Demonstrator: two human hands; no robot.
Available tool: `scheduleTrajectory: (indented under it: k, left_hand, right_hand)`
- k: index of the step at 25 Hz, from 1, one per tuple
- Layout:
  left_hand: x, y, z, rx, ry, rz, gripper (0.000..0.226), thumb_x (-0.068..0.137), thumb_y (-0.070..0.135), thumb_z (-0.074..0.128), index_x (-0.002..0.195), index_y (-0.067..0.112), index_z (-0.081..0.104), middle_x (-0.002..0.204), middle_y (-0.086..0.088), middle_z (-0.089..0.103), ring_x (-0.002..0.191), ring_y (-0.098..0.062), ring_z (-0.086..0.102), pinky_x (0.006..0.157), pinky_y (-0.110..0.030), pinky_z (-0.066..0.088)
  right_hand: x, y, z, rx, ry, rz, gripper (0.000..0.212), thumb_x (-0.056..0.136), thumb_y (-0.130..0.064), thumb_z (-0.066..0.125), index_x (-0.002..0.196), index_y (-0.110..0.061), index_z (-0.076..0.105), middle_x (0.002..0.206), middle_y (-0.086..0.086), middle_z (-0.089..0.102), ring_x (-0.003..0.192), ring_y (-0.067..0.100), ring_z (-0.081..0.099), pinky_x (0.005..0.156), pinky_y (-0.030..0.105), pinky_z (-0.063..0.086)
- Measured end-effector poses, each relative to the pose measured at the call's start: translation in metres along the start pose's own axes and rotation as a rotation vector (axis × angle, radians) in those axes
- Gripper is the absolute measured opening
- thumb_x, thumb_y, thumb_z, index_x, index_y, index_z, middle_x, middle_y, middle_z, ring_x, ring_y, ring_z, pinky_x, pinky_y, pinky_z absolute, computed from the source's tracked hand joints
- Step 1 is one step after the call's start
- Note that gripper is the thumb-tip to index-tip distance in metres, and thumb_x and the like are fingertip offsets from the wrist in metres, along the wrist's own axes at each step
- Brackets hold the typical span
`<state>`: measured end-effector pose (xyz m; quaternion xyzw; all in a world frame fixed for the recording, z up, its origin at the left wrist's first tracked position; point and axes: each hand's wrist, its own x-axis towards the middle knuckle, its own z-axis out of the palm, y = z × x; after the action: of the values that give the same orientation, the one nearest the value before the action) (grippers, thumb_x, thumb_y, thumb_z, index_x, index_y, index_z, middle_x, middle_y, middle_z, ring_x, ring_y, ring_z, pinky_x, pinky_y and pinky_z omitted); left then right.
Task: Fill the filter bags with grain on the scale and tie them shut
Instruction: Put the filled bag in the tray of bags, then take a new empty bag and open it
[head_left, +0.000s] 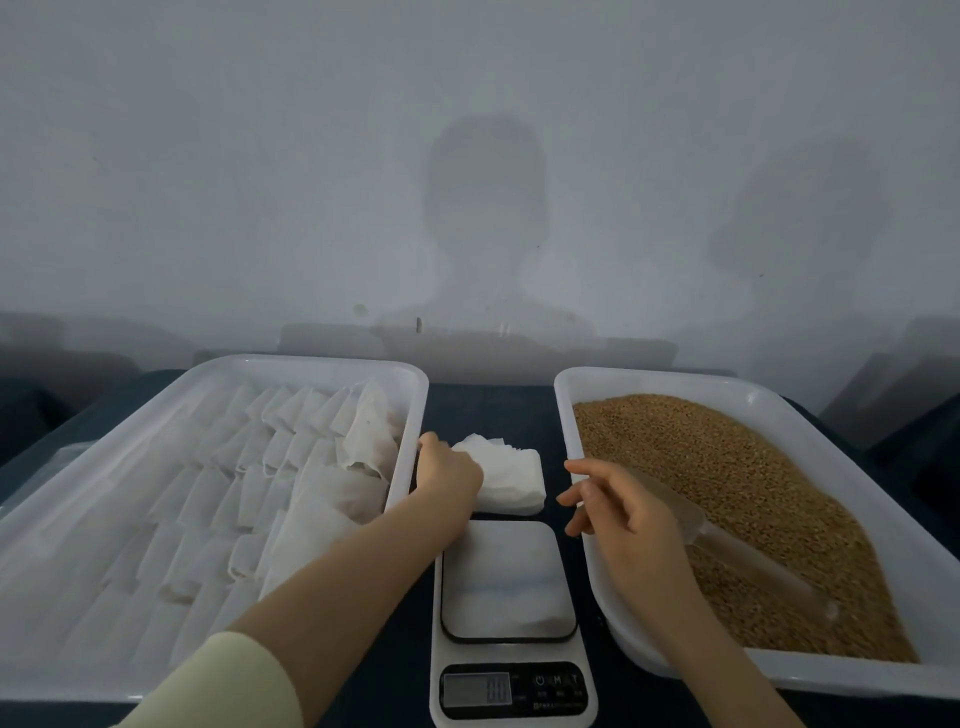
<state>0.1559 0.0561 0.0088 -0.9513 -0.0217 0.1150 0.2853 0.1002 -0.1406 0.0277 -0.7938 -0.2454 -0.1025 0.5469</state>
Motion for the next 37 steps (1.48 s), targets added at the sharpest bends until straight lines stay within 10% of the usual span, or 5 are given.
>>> scheduleTrajectory:
  k: [9, 20, 24, 32, 37]
  left_hand:
    - [0.009, 0.004, 0.003, -0.165, 0.028, 0.080, 0.028, 0.089, 0.014, 0.063, 0.116, 0.014, 0.057, 0.119, -0.005, 0.059, 0.114, -0.025, 0.052, 0.105, -0.036, 0.030]
    - [0.007, -0.003, -0.006, -0.430, 0.085, -0.049, 0.026, 0.088, 0.003, 0.061, 0.115, 0.005, 0.059, 0.114, -0.009, 0.060, 0.100, -0.026, 0.062, 0.075, -0.030, 0.044]
    - [-0.005, -0.018, -0.016, -0.580, 0.380, -0.159, 0.016, 0.093, 0.002, 0.054, 0.108, 0.005, 0.052, 0.102, -0.008, 0.064, 0.082, -0.020, 0.061, 0.065, -0.026, 0.042]
    - [-0.057, -0.034, -0.027, -1.755, 0.583, -0.267, 0.004, 0.097, 0.016, 0.054, 0.094, 0.016, 0.056, 0.077, 0.001, 0.066, 0.056, -0.010, 0.066, 0.044, -0.016, 0.047]
    - [-0.091, -0.009, -0.012, -1.922, 0.463, -0.106, 0.013, 0.092, 0.019, 0.062, 0.102, 0.024, 0.055, 0.069, 0.001, 0.070, 0.058, -0.008, 0.068, 0.049, -0.015, 0.048]
  right_hand:
    - [-0.001, 0.002, -0.001, 0.001, 0.006, -0.010, 0.030, 0.096, -0.008, 0.046, 0.103, -0.033, 0.060, 0.085, -0.017, 0.066, 0.066, 0.009, 0.064, 0.065, 0.020, 0.052]
    - [-0.001, 0.003, -0.002, -0.003, 0.002, -0.014, 0.031, 0.096, -0.006, 0.046, 0.101, -0.033, 0.060, 0.084, -0.018, 0.065, 0.063, 0.007, 0.062, 0.064, 0.017, 0.050]
    - [-0.002, 0.003, -0.002, -0.005, 0.005, -0.017, 0.030, 0.096, -0.006, 0.046, 0.102, -0.032, 0.061, 0.085, -0.018, 0.065, 0.063, 0.006, 0.062, 0.064, 0.015, 0.050]
    - [0.000, 0.001, 0.000, -0.118, 0.025, -0.077, 0.028, 0.092, -0.008, 0.054, 0.103, -0.032, 0.062, 0.086, -0.016, 0.065, 0.079, 0.000, 0.062, 0.070, 0.015, 0.048]
    - [-0.004, -0.015, 0.011, -0.264, -0.106, -0.295, 0.027, 0.087, -0.037, 0.056, 0.111, -0.025, 0.060, 0.095, -0.020, 0.055, 0.091, -0.008, 0.053, 0.075, 0.004, 0.042]
